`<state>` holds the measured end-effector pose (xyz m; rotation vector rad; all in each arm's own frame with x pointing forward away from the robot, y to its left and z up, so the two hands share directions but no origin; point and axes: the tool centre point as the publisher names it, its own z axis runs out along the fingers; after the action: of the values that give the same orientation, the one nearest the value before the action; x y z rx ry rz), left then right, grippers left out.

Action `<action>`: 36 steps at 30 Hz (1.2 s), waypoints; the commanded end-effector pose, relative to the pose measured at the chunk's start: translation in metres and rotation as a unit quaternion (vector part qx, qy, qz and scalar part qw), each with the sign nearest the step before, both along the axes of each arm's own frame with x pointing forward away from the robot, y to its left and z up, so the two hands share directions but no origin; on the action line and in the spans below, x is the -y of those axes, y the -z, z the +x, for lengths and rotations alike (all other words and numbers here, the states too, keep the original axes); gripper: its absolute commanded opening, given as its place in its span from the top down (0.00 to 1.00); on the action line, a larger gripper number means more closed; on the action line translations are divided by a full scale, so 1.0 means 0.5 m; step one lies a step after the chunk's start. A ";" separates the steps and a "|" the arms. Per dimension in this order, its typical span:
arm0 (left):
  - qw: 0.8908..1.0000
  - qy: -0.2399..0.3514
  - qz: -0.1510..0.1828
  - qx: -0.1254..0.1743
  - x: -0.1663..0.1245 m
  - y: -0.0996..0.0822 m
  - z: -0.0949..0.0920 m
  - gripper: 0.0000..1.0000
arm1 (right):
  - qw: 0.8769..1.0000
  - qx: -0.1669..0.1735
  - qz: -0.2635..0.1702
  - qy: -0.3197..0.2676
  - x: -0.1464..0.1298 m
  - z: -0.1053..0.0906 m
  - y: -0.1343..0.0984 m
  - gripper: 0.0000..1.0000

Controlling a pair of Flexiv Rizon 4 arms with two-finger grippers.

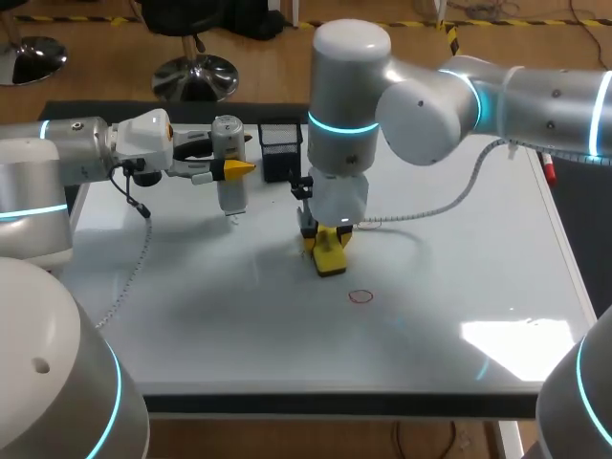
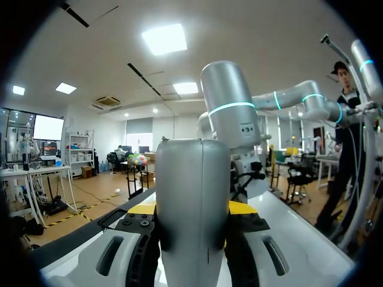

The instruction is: Pick up the inspection probe, press it on each red-marked spot on the whiteboard one by one, put down the probe, pick up the eraser, and wipe off all the red marks.

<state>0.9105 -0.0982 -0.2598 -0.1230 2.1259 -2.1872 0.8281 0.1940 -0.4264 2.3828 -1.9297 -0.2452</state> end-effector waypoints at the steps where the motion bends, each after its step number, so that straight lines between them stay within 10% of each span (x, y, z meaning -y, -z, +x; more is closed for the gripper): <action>1: 1.000 0.001 -0.001 0.000 0.000 -0.001 0.001 1.00 | 1.000 0.002 -0.001 -0.005 -0.013 0.009 -0.031 1.00; 17: 1.000 0.001 -0.001 0.000 0.000 -0.001 0.001 1.00 | 0.999 -0.021 0.030 -0.021 -0.095 -0.043 -0.018 1.00; 36: 1.000 0.001 -0.001 0.000 0.000 -0.001 0.001 1.00 | 0.998 -0.054 0.011 -0.010 -0.064 -0.064 0.035 1.00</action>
<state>0.9105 -0.0982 -0.2598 -0.1230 2.1259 -2.1872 0.7952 0.2299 -0.4311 2.3537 -1.8684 -0.3899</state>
